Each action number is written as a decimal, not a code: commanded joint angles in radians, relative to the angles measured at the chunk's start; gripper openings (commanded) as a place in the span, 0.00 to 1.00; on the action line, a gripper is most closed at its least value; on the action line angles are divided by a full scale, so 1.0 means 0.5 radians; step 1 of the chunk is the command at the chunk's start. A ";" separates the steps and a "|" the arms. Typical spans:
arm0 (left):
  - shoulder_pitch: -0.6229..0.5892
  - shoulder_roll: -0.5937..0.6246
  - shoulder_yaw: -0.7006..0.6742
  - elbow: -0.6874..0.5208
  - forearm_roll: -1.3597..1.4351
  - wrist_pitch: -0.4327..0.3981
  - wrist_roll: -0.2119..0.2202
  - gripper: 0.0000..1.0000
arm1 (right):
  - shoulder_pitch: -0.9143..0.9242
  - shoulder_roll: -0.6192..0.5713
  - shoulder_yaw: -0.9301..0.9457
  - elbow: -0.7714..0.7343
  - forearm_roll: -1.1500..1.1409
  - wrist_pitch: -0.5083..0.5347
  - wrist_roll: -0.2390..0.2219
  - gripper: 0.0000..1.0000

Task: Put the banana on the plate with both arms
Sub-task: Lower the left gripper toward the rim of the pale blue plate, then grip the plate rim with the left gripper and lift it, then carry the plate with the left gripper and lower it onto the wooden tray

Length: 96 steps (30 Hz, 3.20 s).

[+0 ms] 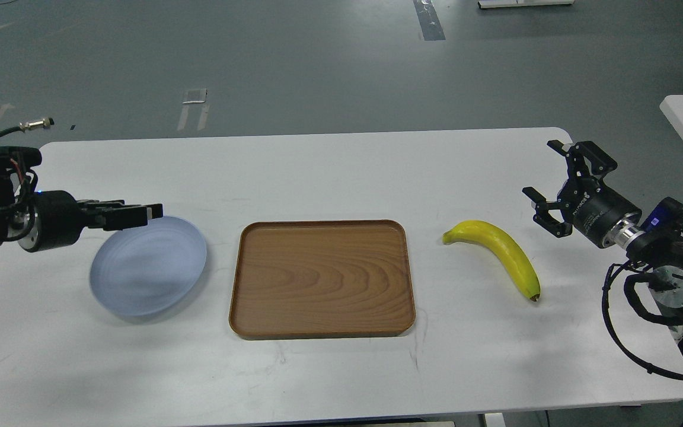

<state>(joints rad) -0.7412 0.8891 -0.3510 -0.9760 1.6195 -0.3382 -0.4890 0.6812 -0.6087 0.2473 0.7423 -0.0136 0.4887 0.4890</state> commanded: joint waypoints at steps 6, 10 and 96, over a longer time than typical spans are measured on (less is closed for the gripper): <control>0.093 -0.091 0.137 0.405 0.001 0.143 0.001 0.97 | -0.006 0.006 -0.004 0.000 0.000 0.000 -0.001 1.00; 0.102 -0.161 0.245 0.541 -0.005 0.192 0.001 0.95 | -0.006 0.002 -0.001 0.000 0.000 0.000 -0.001 1.00; -0.696 -1.539 0.907 0.900 -0.202 -0.118 0.042 0.00 | 0.003 -0.096 -0.001 0.000 -0.003 0.000 -0.001 1.00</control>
<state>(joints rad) -1.0990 0.1209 0.1030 -0.5390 1.5208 -0.3994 -0.4689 0.6826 -0.6560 0.2471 0.7423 -0.0154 0.4887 0.4888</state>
